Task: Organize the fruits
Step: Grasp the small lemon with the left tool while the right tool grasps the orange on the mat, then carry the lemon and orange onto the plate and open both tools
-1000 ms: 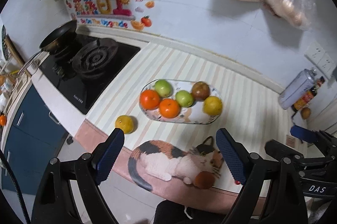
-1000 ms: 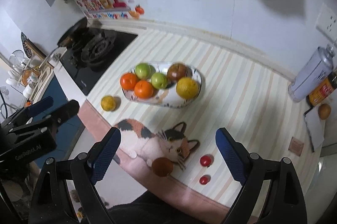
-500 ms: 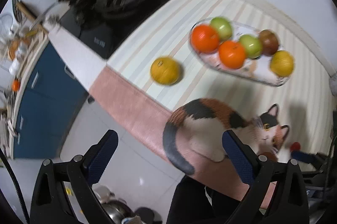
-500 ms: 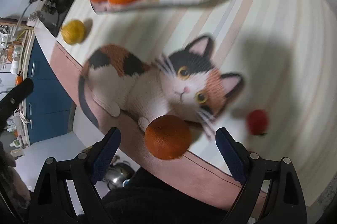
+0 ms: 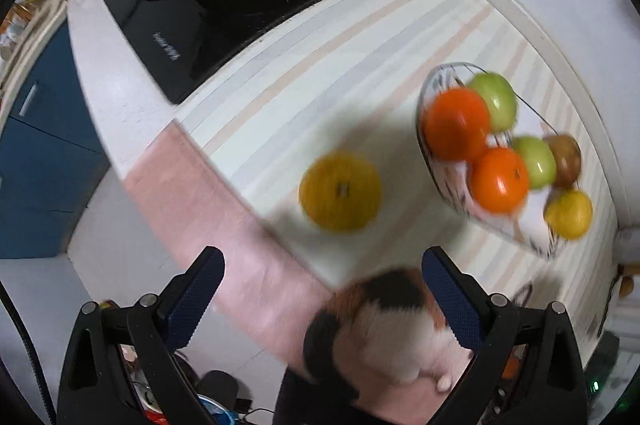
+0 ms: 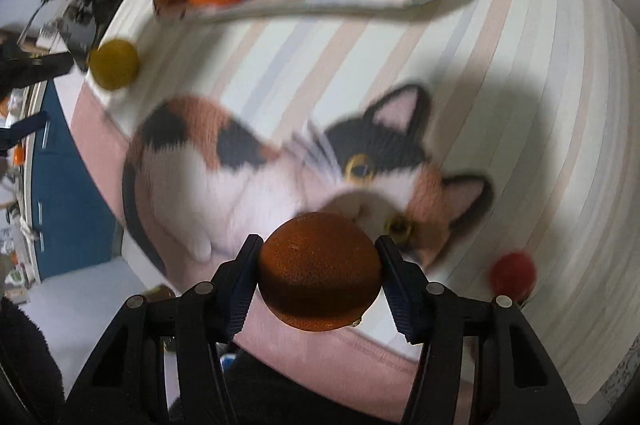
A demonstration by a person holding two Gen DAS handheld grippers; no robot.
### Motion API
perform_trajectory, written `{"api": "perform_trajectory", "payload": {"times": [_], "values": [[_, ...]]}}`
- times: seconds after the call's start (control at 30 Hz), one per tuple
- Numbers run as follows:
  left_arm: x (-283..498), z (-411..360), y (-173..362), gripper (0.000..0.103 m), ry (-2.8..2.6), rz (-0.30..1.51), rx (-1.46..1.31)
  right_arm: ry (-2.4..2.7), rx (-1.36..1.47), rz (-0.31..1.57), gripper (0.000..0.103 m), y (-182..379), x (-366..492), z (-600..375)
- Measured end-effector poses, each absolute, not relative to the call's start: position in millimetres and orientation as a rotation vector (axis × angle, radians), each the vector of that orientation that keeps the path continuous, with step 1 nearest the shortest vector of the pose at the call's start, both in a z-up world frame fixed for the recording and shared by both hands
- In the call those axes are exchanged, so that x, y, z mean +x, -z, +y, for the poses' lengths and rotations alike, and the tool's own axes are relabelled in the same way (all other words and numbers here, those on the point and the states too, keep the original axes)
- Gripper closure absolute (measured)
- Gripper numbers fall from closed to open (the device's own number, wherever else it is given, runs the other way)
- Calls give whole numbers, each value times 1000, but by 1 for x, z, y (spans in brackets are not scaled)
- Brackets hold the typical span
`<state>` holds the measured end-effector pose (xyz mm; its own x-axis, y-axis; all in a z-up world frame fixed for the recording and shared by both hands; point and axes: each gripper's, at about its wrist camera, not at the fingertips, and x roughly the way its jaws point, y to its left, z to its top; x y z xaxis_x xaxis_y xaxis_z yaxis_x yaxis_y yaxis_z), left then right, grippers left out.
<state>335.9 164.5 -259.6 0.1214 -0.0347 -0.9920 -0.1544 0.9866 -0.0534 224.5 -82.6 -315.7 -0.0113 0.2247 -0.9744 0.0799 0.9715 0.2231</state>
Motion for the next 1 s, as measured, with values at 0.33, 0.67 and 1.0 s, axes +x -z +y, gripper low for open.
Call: {"api": "perform_trajectory", "payload": {"times": [0.33,0.67,1.0], "values": [[377,163,303,7,-56,1532,-128,-90,256,1555,43,313,258,-87],[370,141,315,47,-29,1549,-86,-86,313,1579,43,328,269,-87],[317,99,308,47,73,1562,-69,-94,346,1588,38,325,267,-102]]}}
